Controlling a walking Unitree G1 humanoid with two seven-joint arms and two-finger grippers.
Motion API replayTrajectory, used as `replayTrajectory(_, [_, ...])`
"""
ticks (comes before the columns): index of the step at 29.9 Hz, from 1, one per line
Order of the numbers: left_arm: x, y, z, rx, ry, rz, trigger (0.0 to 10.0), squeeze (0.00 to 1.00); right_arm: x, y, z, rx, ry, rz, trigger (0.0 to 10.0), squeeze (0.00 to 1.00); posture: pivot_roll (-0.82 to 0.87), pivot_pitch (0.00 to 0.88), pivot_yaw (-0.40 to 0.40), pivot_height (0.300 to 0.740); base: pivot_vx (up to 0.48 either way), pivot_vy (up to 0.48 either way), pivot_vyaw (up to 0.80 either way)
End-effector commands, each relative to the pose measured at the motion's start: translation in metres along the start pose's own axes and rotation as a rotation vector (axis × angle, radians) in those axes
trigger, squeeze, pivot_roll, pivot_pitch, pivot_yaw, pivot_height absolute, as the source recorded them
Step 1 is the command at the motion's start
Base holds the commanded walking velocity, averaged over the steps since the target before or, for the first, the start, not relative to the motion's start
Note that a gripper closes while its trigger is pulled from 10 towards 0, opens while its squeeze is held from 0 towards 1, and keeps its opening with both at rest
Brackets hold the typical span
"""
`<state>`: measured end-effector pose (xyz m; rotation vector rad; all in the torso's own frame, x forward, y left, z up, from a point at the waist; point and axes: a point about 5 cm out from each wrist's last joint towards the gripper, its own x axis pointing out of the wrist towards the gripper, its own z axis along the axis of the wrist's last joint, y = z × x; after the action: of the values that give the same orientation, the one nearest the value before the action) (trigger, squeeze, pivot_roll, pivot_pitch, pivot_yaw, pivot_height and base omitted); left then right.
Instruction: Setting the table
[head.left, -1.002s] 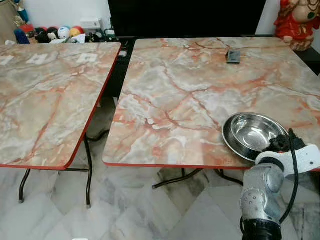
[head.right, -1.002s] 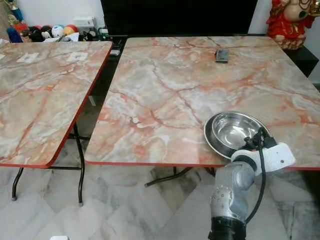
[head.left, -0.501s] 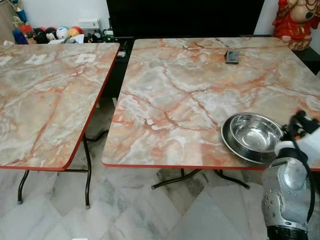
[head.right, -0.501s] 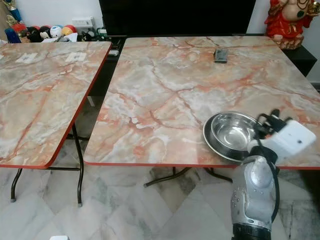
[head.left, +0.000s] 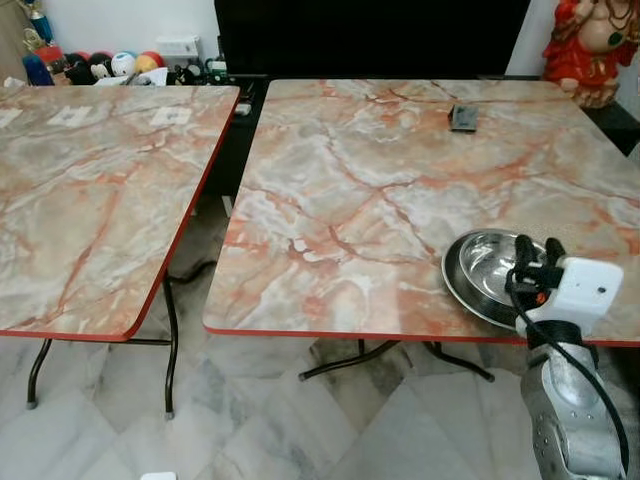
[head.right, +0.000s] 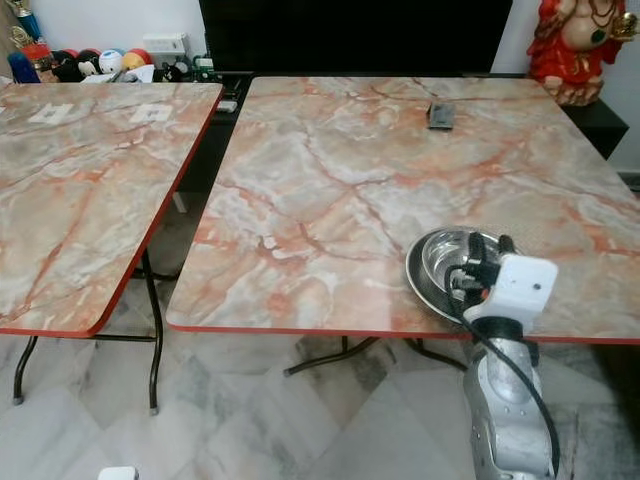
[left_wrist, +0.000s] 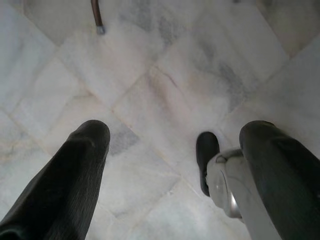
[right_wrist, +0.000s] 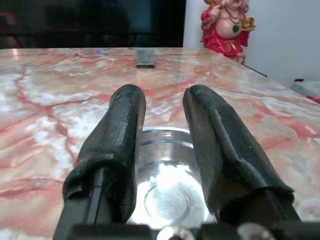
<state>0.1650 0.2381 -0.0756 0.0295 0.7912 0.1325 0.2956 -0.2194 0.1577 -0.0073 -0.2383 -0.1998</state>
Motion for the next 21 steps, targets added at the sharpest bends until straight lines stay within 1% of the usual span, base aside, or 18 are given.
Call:
replayTrajectory(1, [-0.003,0.010,-0.005,-0.019,0.033,0.024,10.0,0.00,-0.002,0.000,-0.002,-0.008,0.000,0.024,10.0,0.00,-0.04,0.039,-0.001,0.740,0.000,0.000,0.00])
replayTrajectory(4, [-0.002,0.015,-0.002,-0.020,0.022,0.034,10.0,0.00,-0.004,0.002,-0.005,-0.004,0.006,0.031,10.0,0.00,-0.05,0.019,0.003,0.740,0.000,0.000,0.00])
replayTrajectory(6, [-0.001,0.015,0.000,-0.020,0.018,0.035,10.0,0.00,-0.004,0.003,-0.009,-0.004,0.015,0.033,10.0,0.00,-0.05,0.006,0.005,0.740,0.000,0.000,0.00])
replayTrajectory(10, [0.002,0.011,0.009,-0.026,-0.011,0.029,10.0,0.00,-0.009,0.005,-0.017,-0.013,0.031,0.037,10.0,0.00,-0.05,0.000,0.010,0.740,0.000,0.000,0.00])
replayTrajectory(13, [0.005,0.008,0.015,-0.026,-0.030,0.024,10.0,0.00,-0.013,0.000,-0.018,-0.032,0.026,0.004,10.0,0.00,-0.06,0.000,0.012,0.740,0.000,0.000,0.00])
replayTrajectory(17, [0.006,0.005,0.019,-0.024,-0.041,0.019,10.0,0.00,-0.017,-0.002,-0.020,-0.039,0.027,-0.016,10.0,0.00,-0.07,0.000,0.017,0.740,0.000,0.000,0.00])
replayTrajectory(21, [0.007,0.002,0.022,-0.025,-0.050,0.013,10.0,0.00,-0.020,-0.001,-0.025,-0.036,0.039,-0.019,10.0,0.00,-0.07,0.000,0.018,0.740,0.000,0.000,0.00])
